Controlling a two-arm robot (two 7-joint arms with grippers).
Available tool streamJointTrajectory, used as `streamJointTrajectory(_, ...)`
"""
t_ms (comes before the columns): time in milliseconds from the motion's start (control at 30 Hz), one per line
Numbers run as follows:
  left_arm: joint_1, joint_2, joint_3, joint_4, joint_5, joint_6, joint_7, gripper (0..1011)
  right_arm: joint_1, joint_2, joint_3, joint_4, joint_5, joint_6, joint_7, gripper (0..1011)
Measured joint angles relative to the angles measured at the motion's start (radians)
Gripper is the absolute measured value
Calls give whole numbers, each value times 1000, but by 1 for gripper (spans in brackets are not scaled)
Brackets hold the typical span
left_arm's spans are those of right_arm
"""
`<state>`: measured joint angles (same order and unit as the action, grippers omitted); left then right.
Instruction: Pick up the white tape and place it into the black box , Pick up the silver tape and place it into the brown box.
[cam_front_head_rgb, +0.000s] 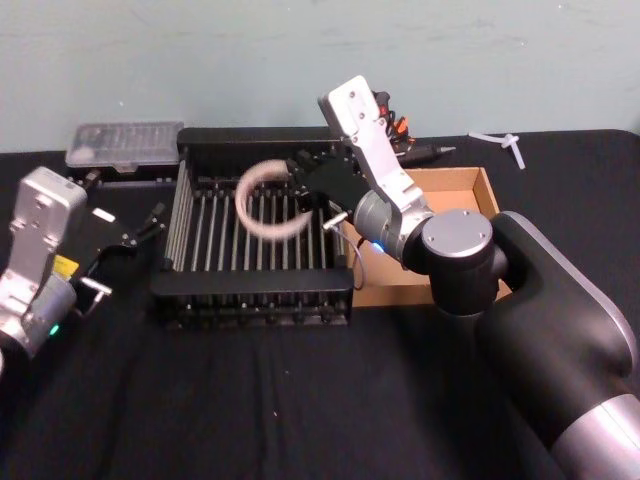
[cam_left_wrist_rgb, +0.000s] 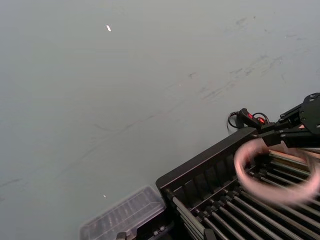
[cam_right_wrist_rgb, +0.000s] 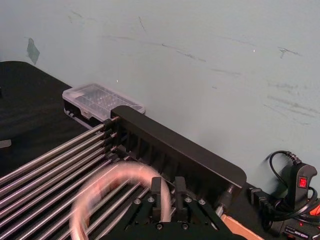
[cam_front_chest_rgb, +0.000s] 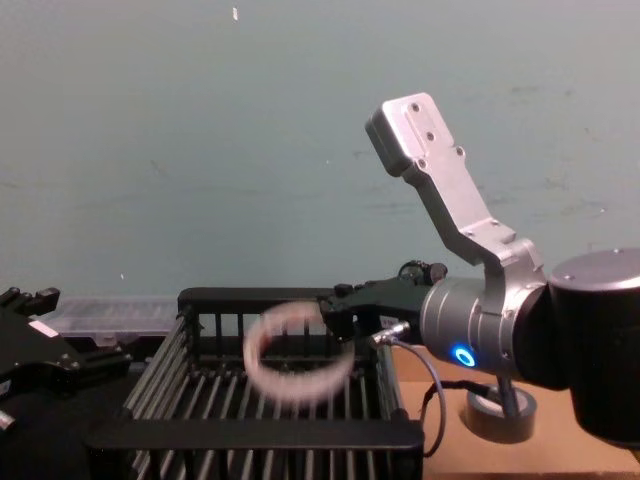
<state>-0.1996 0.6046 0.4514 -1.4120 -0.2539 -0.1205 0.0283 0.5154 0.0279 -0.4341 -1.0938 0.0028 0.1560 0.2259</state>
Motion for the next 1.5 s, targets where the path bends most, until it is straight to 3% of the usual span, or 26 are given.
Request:
streamJointTrajectory(433, 0, 0, 0, 0, 0, 0, 0, 1001, -1, 1, 0, -3, 2, 0, 1, 536)
streamJointTrajectory(567, 0, 0, 0, 0, 0, 0, 0, 1001, -1, 1, 0, -4, 3, 0, 1, 702)
streamJointTrajectory(633, 0, 0, 0, 0, 0, 0, 0, 1001, -1, 2, 0, -4, 3, 0, 1, 712)
streamJointTrajectory(667, 0, 0, 0, 0, 0, 0, 0, 1001, -1, 2, 0, -4, 3, 0, 1, 815)
streamJointTrajectory(867, 0, 0, 0, 0, 0, 0, 0, 1001, -1, 2, 0, -4, 4, 0, 1, 980)
streamJointTrajectory(1267, 0, 0, 0, 0, 0, 0, 0, 1001, -4, 3, 2, -10, 4, 0, 5, 1002)
streamJointTrajectory(1500, 0, 0, 0, 0, 0, 0, 0, 1001, -34, 23, 32, -84, 15, -1, 18, 1002)
